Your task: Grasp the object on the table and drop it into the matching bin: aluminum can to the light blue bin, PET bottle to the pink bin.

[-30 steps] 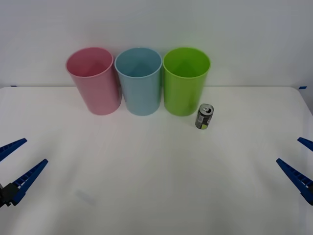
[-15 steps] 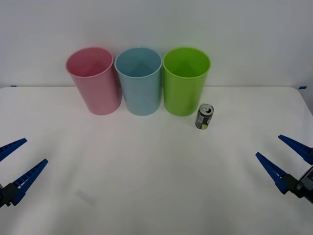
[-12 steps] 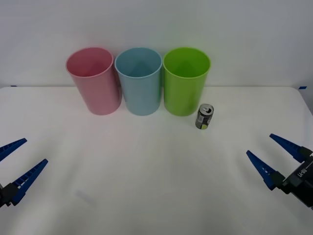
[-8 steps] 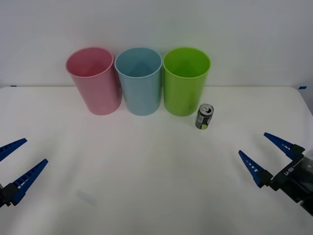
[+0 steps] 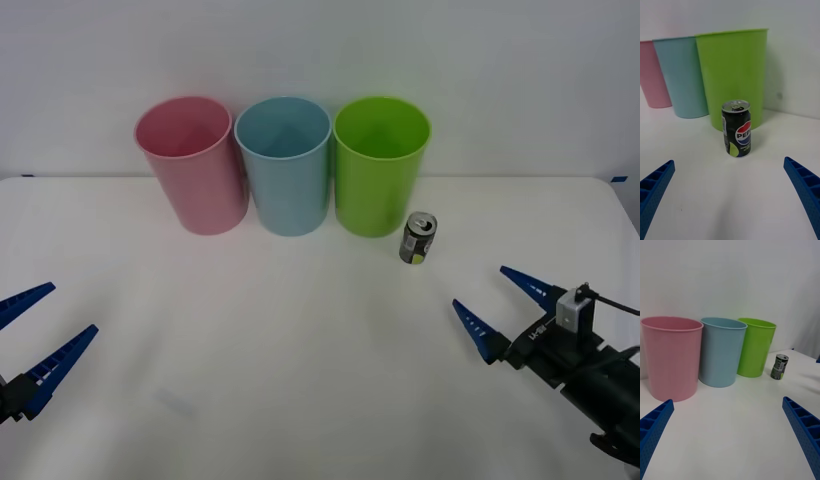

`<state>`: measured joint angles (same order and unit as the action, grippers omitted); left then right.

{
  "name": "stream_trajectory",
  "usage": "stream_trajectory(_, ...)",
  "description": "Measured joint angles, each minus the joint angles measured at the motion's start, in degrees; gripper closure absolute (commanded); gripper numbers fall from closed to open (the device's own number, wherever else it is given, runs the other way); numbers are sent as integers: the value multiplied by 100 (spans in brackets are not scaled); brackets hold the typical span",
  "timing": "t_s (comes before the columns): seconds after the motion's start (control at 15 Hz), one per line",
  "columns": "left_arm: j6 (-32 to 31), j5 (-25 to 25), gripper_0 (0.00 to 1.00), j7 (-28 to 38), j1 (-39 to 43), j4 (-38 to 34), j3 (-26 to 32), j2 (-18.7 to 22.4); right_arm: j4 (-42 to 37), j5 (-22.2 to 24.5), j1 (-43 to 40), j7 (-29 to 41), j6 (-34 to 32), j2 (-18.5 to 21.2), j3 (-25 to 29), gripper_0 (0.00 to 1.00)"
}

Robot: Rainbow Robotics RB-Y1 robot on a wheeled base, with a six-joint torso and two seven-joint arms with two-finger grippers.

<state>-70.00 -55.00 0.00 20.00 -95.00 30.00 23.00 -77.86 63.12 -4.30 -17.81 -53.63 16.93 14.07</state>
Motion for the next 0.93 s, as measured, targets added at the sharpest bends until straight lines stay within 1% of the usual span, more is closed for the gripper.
stream_trajectory(0.27,0,0,0,0,0,0,0,0,524,156,450,-93,156,-193,-21,0)
stream_trajectory(0.53,0,0,0,0,0,0,0,0,862,153,761,-152,522,-215,-271,0)
stream_trajectory(0.8,0,0,0,0,0,0,0,0,1093,55,1039,-196,988,-226,-581,0)
stream_trajectory(0.93,0,0,0,0,0,0,0,0,1365,50,1303,-242,1092,-326,-607,0)
